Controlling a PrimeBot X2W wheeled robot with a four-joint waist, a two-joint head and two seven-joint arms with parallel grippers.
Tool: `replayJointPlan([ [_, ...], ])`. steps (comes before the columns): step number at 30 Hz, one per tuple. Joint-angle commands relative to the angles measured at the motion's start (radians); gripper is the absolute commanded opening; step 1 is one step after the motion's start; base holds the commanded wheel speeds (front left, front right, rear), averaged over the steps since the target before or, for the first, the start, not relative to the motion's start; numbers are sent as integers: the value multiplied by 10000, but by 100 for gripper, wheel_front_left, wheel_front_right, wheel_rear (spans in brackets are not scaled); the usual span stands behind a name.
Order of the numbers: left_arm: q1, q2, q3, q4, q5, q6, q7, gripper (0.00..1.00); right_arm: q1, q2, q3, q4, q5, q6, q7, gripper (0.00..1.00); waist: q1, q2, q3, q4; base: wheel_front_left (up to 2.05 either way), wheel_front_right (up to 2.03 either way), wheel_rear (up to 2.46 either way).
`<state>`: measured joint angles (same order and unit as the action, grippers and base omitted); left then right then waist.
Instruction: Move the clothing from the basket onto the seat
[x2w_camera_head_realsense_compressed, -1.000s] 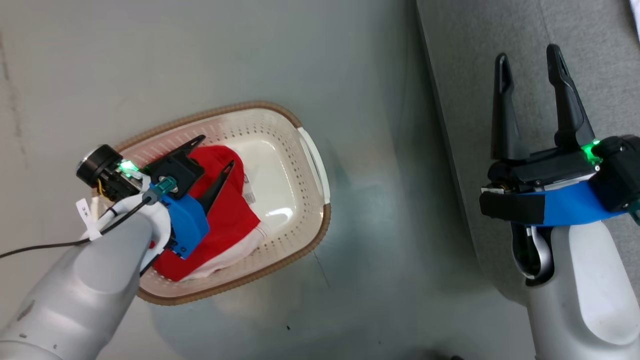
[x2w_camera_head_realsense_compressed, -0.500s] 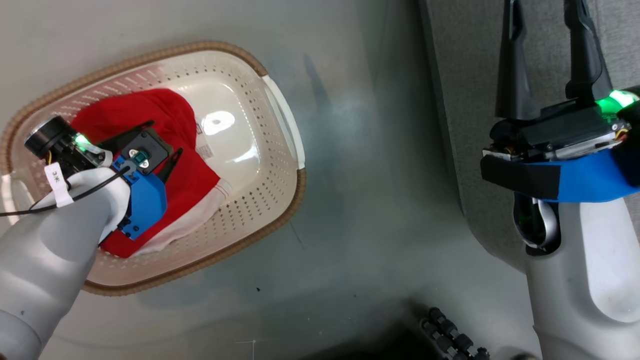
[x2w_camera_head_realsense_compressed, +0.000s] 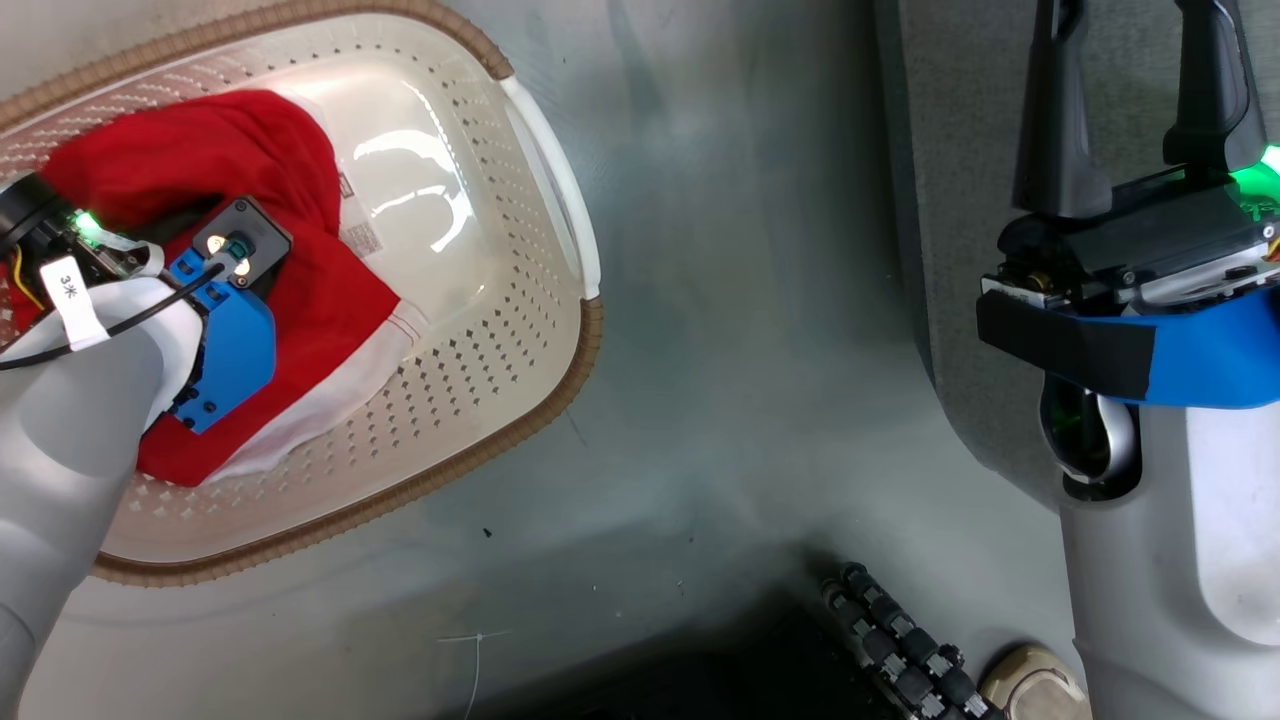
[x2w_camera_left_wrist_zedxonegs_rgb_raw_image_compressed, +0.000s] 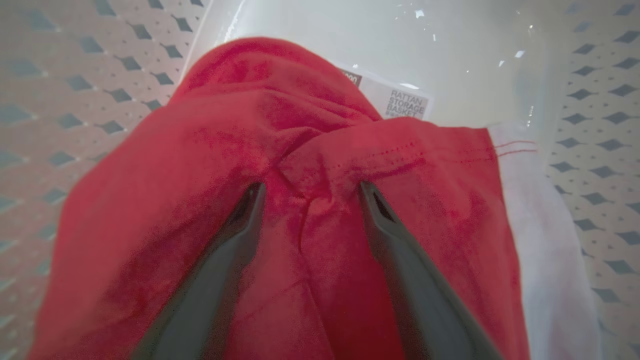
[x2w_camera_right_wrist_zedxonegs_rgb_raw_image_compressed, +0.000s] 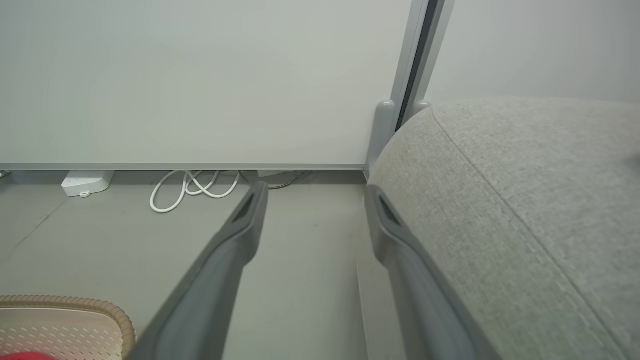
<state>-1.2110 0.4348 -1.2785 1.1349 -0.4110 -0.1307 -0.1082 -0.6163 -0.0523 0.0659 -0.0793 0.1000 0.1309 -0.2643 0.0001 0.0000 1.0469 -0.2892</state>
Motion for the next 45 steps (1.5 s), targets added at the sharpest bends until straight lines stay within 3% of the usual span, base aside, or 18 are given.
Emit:
replayJointPlan([
  [1,-117,73,-40,92,107,5,77,100,-169,34,-17,-66,18,-3,-1,100,-1,0,119,-8,0,0,0],
  [14,-7,-44,-46,341,497,5,714,100,-108,35,-49,-154,89,-3,-1,100,-1,0,402,-52,0,0,0],
  [15,27,-58,-48,360,471,5,801,91,-95,35,-60,-159,90,-3,-1,100,-1,0,404,-47,0,0,0],
  [16,60,-62,-48,342,613,5,860,29,-83,35,-63,-164,93,-3,-1,100,-1,0,405,-47,0,0,0],
  [17,76,-69,-48,313,638,5,876,0,-76,35,-65,-165,95,-3,-1,100,-1,0,406,-46,0,0,0],
  [30,181,-248,-35,-81,656,16,672,0,-156,34,-160,-14,149,-3,-1,100,-1,0,210,42,0,0,0],
  [45,881,-1260,-33,-634,344,14,-719,0,235,29,-493,293,-274,-3,-1,100,-1,0,-1337,883,0,0,0],
])
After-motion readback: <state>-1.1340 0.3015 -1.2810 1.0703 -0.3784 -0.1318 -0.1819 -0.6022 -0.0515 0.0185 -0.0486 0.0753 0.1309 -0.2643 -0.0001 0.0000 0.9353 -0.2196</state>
